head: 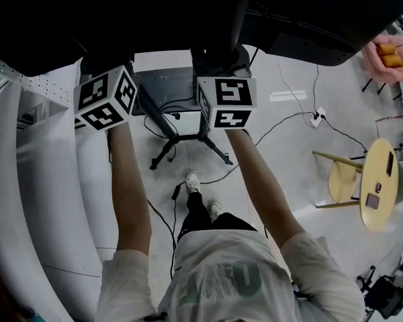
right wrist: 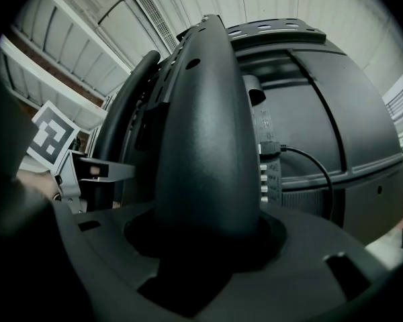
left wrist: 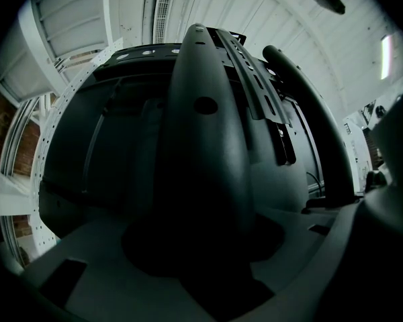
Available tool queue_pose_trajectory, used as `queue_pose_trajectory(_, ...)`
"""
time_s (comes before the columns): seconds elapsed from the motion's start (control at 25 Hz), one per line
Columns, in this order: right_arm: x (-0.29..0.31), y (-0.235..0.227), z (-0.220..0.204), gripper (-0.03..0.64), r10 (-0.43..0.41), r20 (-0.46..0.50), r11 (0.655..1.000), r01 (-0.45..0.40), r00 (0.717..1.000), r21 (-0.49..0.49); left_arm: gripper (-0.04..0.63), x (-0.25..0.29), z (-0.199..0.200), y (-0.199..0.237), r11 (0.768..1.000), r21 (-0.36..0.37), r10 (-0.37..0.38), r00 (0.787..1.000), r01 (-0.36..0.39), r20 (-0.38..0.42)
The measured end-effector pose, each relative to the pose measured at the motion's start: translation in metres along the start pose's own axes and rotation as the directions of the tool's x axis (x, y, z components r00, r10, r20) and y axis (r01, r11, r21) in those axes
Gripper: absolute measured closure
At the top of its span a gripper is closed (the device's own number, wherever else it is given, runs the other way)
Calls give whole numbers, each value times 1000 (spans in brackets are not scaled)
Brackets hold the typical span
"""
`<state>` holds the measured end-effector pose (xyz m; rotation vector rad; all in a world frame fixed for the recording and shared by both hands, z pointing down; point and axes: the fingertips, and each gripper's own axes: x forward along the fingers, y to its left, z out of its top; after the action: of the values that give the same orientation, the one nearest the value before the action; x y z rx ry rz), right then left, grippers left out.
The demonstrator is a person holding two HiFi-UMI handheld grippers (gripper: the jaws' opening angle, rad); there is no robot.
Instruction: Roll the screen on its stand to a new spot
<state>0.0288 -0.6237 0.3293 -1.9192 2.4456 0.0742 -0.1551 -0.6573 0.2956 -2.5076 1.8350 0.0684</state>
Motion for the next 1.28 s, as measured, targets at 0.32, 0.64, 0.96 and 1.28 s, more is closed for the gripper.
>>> queue_pose_trajectory(0.32, 1, 4, -1, 413, -2, -9, 1000, 2, 1000, -5, 380, -2, 2, 3, 1000, -3, -6, 1000, 6, -2)
queue_pose_trajectory(0.64, 6, 1, 1, 414, -1, -6, 1000, 1, 1000, -5, 380, 3, 2, 4, 1000, -9, 7, 1000, -7, 7)
queue_pose_trajectory(0.96, 0, 3, 2, 414, -1, 11, 1000, 1, 1000, -2, 380, -4, 1, 3, 1000, -11, 8, 1000, -8, -3)
queue_pose_trajectory(1.28, -24, -1, 2, 413, -13, 13, 1000, 13, 1000, 5, 381, -19, 1, -12, 1000, -8, -3, 1000, 3, -7)
